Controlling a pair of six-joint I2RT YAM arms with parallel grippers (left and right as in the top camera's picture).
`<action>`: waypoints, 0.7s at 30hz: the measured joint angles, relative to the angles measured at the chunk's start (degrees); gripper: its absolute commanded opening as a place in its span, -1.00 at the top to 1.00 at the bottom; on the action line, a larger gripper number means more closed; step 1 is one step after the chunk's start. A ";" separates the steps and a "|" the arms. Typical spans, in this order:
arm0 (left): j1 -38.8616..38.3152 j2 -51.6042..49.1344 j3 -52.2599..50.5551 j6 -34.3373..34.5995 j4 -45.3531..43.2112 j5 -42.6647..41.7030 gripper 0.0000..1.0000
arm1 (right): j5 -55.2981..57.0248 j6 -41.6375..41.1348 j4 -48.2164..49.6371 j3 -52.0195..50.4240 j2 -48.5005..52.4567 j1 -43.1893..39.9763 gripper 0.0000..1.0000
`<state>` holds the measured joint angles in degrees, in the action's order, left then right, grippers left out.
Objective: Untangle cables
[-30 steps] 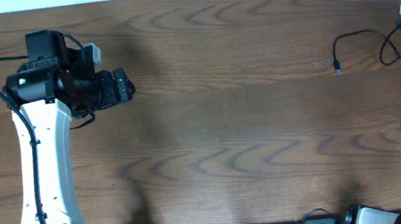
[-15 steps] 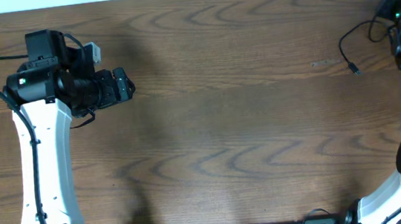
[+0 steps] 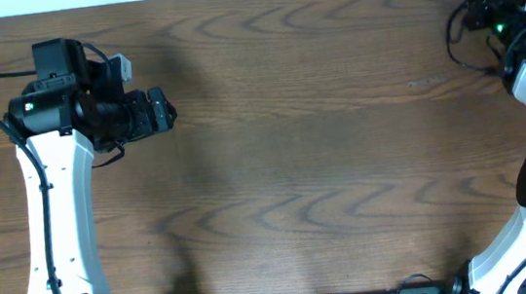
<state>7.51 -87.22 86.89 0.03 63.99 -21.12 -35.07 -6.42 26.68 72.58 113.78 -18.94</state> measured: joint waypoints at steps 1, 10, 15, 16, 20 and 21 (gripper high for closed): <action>0.00 0.00 0.00 0.00 0.00 0.00 -0.83 | -1.25 0.13 0.33 -1.07 0.09 -0.13 0.98; 0.00 0.00 0.00 0.00 -0.17 0.00 -0.83 | -5.75 -12.63 -2.40 -9.16 0.22 -6.82 0.52; 0.00 0.00 0.00 0.00 -0.50 0.00 -0.83 | -6.16 -21.07 -6.78 -11.37 0.24 -11.26 -0.99; 0.00 0.00 0.00 0.00 -0.59 0.00 -0.83 | -6.38 -21.81 -7.41 -11.52 0.24 -11.65 -0.98; 0.00 0.00 0.00 0.00 -0.83 0.00 -0.83 | -9.70 -25.62 -6.60 -11.65 0.24 -11.87 -0.99; 0.00 0.00 0.00 0.00 -0.83 0.02 -0.83 | -10.14 -26.05 -6.32 -11.65 0.22 -11.85 -0.99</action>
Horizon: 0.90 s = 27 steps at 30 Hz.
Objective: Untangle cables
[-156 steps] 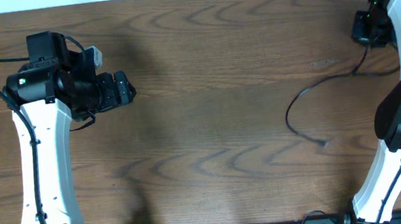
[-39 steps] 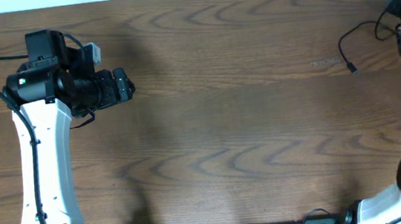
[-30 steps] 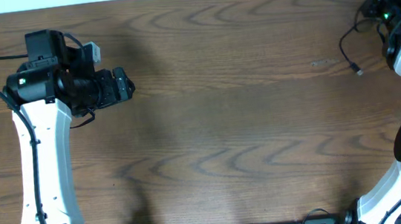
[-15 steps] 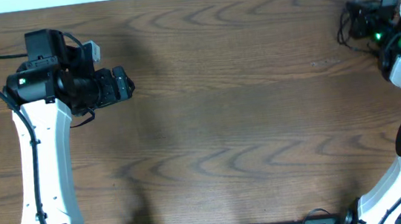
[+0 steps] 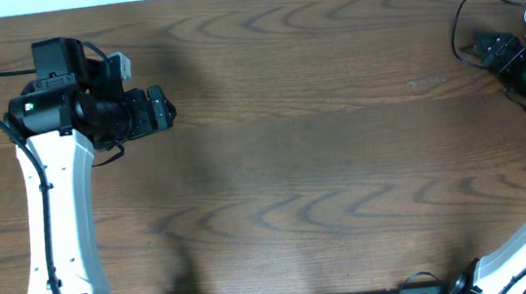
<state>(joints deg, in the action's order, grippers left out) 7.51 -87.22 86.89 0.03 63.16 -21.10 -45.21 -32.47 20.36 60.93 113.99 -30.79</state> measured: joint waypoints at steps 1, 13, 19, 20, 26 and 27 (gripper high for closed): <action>0.00 0.00 0.00 0.00 0.02 0.00 -0.83 | -0.83 -0.74 0.66 0.00 -0.04 0.07 -0.99; 0.00 0.00 0.00 0.00 -0.02 -0.02 -0.83 | -4.20 -3.06 -2.75 -0.11 -19.76 3.93 -0.98; 0.00 0.00 0.00 0.00 0.02 -0.02 -0.83 | 2.51 1.22 -15.08 0.15 -24.87 4.96 -0.99; 0.00 0.00 0.00 0.00 -0.04 -0.02 -0.83 | 4.09 2.16 -17.03 0.11 -24.85 5.05 -0.99; 0.00 0.00 0.00 0.00 0.00 -0.02 -0.83 | 10.16 5.11 -15.85 -0.02 -22.64 5.05 -0.98; 0.00 0.00 0.00 0.00 -0.04 0.00 -0.83 | 10.80 6.01 -11.80 -0.11 -20.92 5.05 -0.99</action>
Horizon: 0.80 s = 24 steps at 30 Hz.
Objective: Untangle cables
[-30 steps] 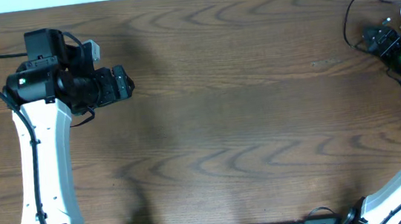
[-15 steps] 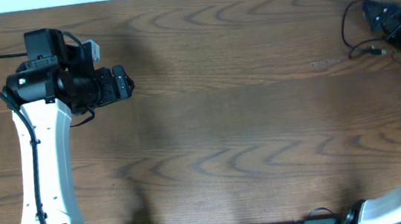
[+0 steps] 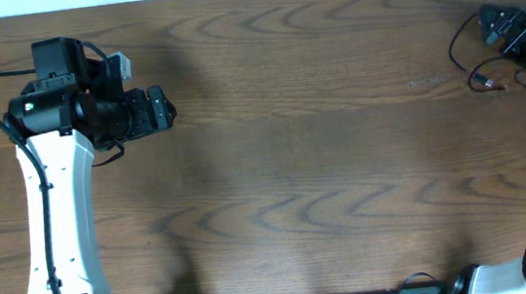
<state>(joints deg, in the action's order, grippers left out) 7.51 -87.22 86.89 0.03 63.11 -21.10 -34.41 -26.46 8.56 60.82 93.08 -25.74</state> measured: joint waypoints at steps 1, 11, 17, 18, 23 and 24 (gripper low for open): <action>0.00 0.00 0.00 0.00 0.02 -0.02 -0.83 | 0.61 0.31 2.49 0.00 1.14 -0.02 -0.98; 0.00 0.00 0.00 0.02 -0.09 -0.04 -0.83 | 2.36 6.03 19.71 0.02 13.46 0.04 -0.98; 0.00 0.00 0.00 0.02 -0.15 -0.17 -0.83 | 13.00 0.98 -6.36 -0.22 14.82 0.09 -0.98; 0.00 0.00 0.00 0.02 -0.13 -0.17 -0.83 | 16.28 -1.27 -9.79 -0.20 14.91 -0.07 -0.98; 0.00 0.00 0.00 0.02 -0.15 -0.20 -0.83 | 25.92 -8.41 -18.47 -0.17 14.75 -1.42 -0.99; 0.00 0.00 0.00 0.02 -0.17 -0.20 -0.83 | 27.47 -9.25 -20.22 -0.07 14.47 -1.53 -0.98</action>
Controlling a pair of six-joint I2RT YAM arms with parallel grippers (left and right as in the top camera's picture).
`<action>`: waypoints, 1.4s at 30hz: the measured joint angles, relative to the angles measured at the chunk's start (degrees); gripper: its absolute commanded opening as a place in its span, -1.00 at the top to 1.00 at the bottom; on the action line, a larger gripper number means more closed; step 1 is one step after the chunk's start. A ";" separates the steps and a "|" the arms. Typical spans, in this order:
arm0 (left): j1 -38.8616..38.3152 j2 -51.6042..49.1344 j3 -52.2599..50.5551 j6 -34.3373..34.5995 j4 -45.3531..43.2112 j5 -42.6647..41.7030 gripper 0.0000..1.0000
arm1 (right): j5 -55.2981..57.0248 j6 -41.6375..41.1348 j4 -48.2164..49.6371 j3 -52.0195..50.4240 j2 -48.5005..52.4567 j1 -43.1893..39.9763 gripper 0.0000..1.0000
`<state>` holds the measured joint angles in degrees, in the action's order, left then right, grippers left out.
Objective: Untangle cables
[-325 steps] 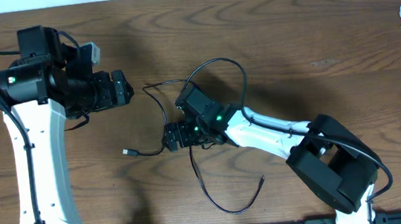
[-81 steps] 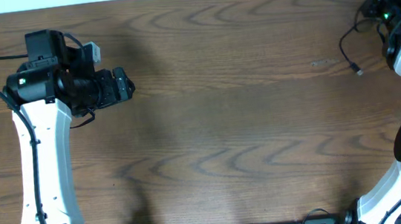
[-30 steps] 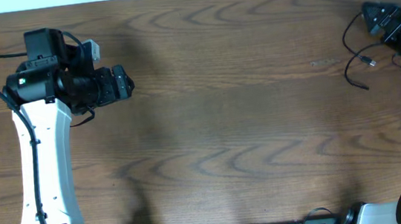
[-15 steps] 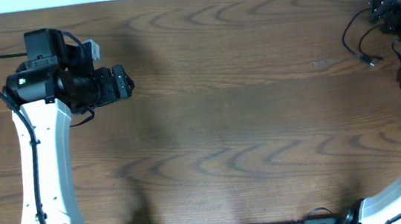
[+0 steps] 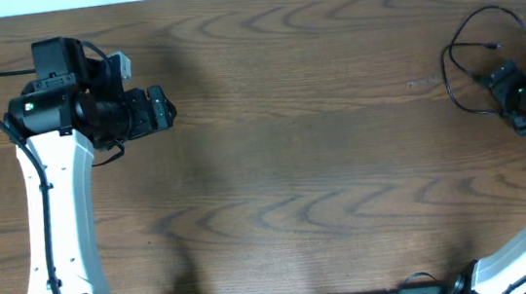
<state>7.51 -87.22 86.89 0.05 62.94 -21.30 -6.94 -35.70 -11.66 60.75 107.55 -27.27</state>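
A thin black cable [image 5: 448, 61] lies in an open loop at the far right of the table, with one plug end [image 5: 495, 45] inside the loop. The loop's lower end runs into my right gripper [image 5: 499, 83], which looks shut on it. A white cable curls at the right edge, just beyond the black one. My left gripper [image 5: 165, 108] hangs over the left part of the table, far from both cables, and its fingers are too dark to tell apart.
The wood table [image 5: 304, 162] fills the view, its far edge along the top. The left arm's white link [image 5: 55, 218] stretches down the left side. The right arm's white link stands at the right edge.
My right gripper has moved toward the near side, from the far right corner to lower down the right edge. The black cable's loop now lies above it. The left arm is unchanged.
My right gripper was first in the far right corner with the black cable bunched beside it. It then sat lower with the loop spread behind it, then back near the corner with a plug trailing, and now lower again. The left arm stayed still.
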 measured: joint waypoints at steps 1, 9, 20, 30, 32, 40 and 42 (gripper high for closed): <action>0.00 0.00 0.00 0.00 0.04 0.02 -0.83 | 1.38 -0.81 -2.91 0.09 -0.68 0.02 -0.99; 0.00 0.00 0.00 0.00 0.02 0.00 -0.83 | 1.53 -0.07 -13.46 -0.15 -9.99 0.02 -0.99; 0.00 0.00 0.00 0.00 0.04 0.00 -0.85 | -25.05 13.94 -15.19 -0.11 -34.73 4.81 -0.98; -0.02 0.00 0.00 0.00 0.02 0.00 -0.85 | -30.56 19.61 -24.55 -0.09 -51.65 20.06 -0.99; 0.00 0.00 0.00 0.00 0.07 0.02 -0.85 | -30.73 19.85 -25.44 -0.09 -52.70 21.49 -0.98; 0.00 0.00 0.00 0.09 0.02 0.00 -0.85 | -30.27 20.06 -29.35 -0.09 -52.65 21.73 -0.98; -0.02 0.00 0.00 0.11 0.04 0.00 -0.85 | -29.44 20.13 -30.23 -0.09 -52.65 21.75 -0.99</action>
<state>7.49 -87.22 86.89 0.16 62.98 -21.30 -36.38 -15.57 -41.89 60.66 54.89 -5.52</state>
